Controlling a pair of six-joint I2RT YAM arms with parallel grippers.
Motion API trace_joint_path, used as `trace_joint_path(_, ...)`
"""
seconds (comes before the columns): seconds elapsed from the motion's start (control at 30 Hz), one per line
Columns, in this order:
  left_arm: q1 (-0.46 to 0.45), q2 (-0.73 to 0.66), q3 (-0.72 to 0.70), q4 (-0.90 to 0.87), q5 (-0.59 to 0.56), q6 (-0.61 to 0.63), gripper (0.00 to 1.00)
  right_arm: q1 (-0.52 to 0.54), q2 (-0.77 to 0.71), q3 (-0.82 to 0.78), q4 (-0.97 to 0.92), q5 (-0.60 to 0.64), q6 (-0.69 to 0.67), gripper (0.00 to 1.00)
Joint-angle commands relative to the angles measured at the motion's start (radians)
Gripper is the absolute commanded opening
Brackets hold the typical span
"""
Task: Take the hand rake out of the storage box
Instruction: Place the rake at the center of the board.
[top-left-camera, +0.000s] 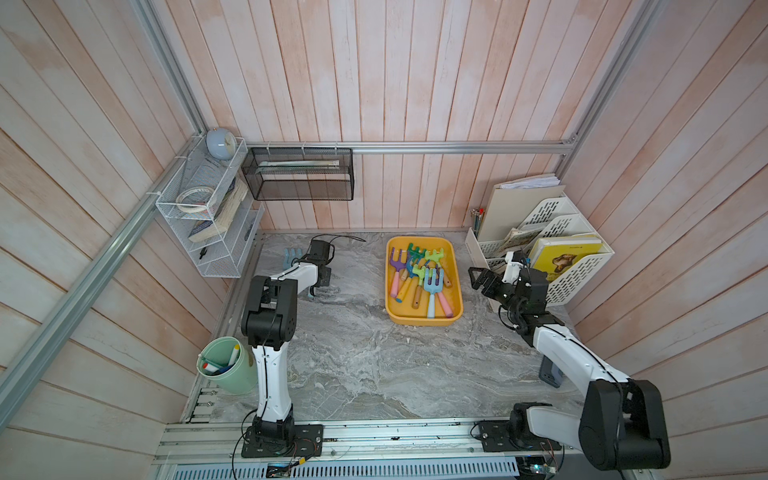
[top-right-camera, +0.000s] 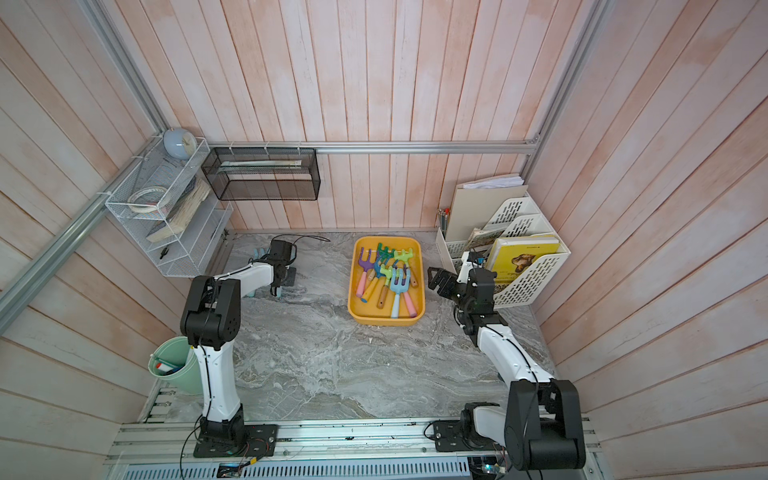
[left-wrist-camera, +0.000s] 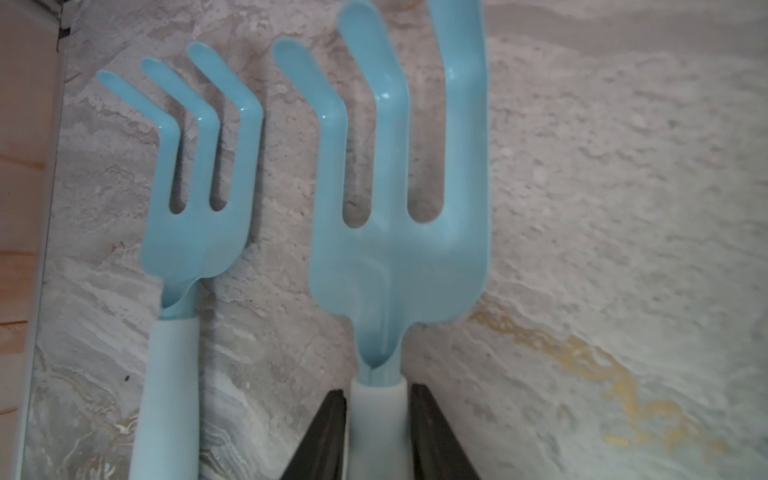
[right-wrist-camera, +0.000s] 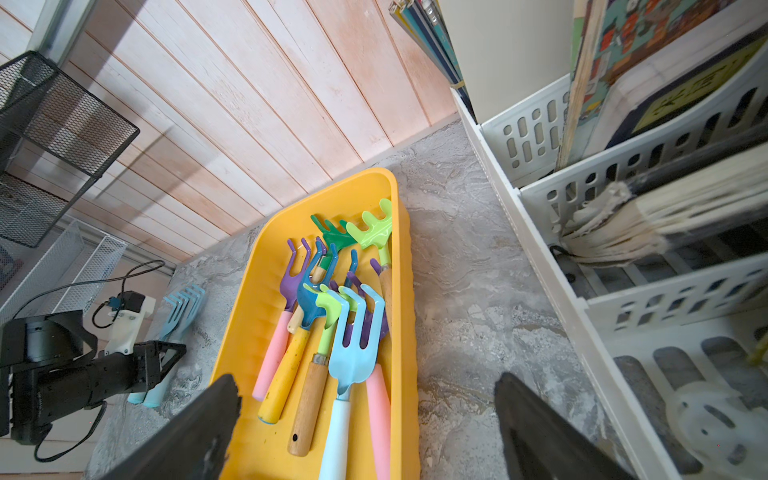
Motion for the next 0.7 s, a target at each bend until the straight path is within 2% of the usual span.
trace_joint_path(0.0, 0.011, 0.032, 0.003, -0.05, 0.044, 0.004, 0.39, -0.005, -0.001, -0.002, 0.003, 0.011, -0.002, 0.98)
trace_joint_path(0.23, 0.01, 0.01, 0.009, -0.073, 0.049, -0.021, 0.42, -0.005, -0.007, -0.006, 0.001, 0.02, -0.002, 0.98)
trace_joint_path(0.4, 0.01, -0.065, 0.01, -0.091, 0.078, -0.09, 0.47, -0.005, 0.005, -0.006, 0.008, 0.007, 0.001, 0.98)
trace_joint_path(0.47, 0.015, -0.09, 0.014, -0.098, 0.07, -0.158, 0.51, -0.004, 0.01, 0.001, 0.0, 0.014, 0.001, 0.98)
trace_joint_path(0.67, 0.031, -0.046, 0.062, -0.135, 0.133, -0.175, 0.57, -0.005, -0.002, 0.002, -0.011, 0.022, -0.002, 0.98)
